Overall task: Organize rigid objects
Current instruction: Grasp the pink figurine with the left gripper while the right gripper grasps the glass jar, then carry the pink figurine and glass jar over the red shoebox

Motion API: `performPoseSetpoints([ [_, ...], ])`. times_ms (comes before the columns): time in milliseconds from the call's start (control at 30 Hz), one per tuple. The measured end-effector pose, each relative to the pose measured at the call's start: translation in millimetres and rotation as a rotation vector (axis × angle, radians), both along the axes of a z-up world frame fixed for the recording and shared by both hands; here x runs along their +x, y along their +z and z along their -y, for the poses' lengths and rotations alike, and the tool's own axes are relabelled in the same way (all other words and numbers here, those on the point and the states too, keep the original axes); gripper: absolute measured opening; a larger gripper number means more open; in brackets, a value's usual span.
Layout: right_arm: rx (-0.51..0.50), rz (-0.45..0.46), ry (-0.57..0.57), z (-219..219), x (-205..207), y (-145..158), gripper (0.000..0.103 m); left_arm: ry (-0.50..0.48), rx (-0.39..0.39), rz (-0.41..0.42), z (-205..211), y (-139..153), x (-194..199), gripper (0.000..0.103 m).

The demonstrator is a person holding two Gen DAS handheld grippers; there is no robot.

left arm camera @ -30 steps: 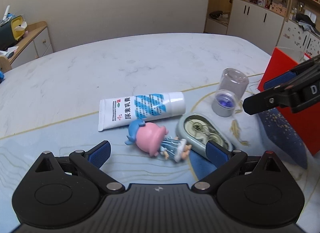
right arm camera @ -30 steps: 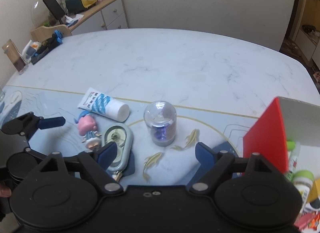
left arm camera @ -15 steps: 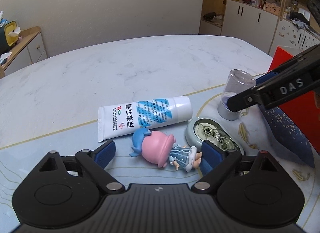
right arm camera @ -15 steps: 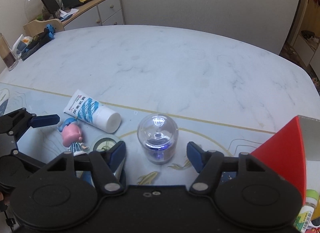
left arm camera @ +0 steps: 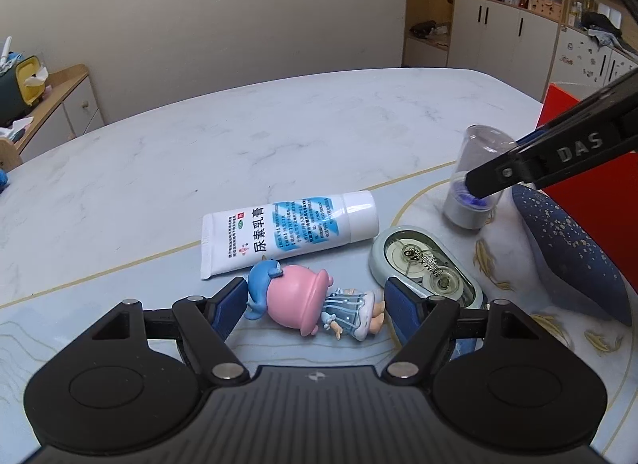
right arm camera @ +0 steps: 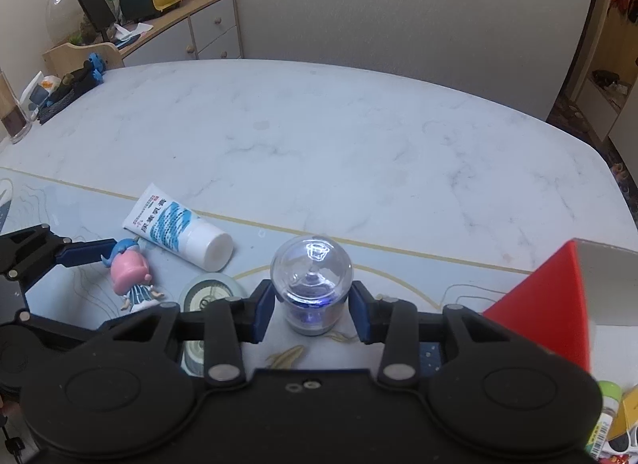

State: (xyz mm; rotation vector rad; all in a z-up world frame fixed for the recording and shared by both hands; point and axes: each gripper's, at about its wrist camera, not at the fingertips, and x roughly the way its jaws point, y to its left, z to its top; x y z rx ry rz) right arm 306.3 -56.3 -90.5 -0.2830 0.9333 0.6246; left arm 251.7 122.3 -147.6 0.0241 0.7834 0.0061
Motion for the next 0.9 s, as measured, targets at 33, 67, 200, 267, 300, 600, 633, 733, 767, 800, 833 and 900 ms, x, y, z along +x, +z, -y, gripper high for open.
performPoseSetpoints([
  [33, 0.006, 0.001, -0.005, 2.7, -1.4, 2.2, 0.039, 0.005, -0.004, -0.003, -0.3, 0.9, -1.4, 0.075],
  [67, 0.011, 0.002, -0.009, 5.1, -3.1, 4.5, 0.039, 0.010, -0.008, -0.004, -0.7, 2.0, -2.9, 0.075],
  [200, 0.028, 0.001, -0.014, 15.9, -12.5, 16.2, 0.039, 0.025, -0.029, -0.008, -2.0, 8.0, -11.3, 0.075],
  [267, 0.033, 0.003, -0.017, 21.7, -18.6, 22.7, 0.039, 0.020, -0.046, 0.000, -0.5, 13.7, -15.8, 0.075],
  [300, 0.038, 0.001, -0.019, 24.7, -20.6, 25.9, 0.039, 0.015, -0.052, 0.007, 1.1, 17.5, -18.0, 0.075],
  [600, 0.064, 0.007, -0.025, 51.1, -45.6, 58.8, 0.039, -0.011, -0.108, 0.060, 22.5, 59.7, -31.2, 0.075],
  [633, 0.068, 0.007, -0.025, 54.1, -47.9, 62.2, 0.039, -0.013, -0.116, 0.065, 25.4, 64.4, -32.5, 0.075],
  [733, 0.080, 0.016, -0.025, 63.9, -53.8, 73.0, 0.039, -0.019, -0.129, 0.076, 33.5, 76.4, -35.3, 0.075],
  [767, 0.084, 0.018, -0.025, 67.6, -55.5, 76.3, 0.039, -0.021, -0.132, 0.077, 36.6, 80.2, -35.8, 0.075],
  [800, 0.090, 0.019, -0.027, 71.4, -57.0, 79.1, 0.039, -0.021, -0.134, 0.077, 40.0, 83.8, -36.1, 0.075],
  [833, 0.095, 0.021, -0.029, 75.7, -59.1, 82.1, 0.039, -0.020, -0.139, 0.074, 43.9, 87.2, -36.2, 0.075],
  [900, 0.105, 0.024, -0.030, 84.2, -62.1, 87.1, 0.039, -0.007, -0.161, 0.056, 50.1, 93.4, -34.4, 0.075],
])
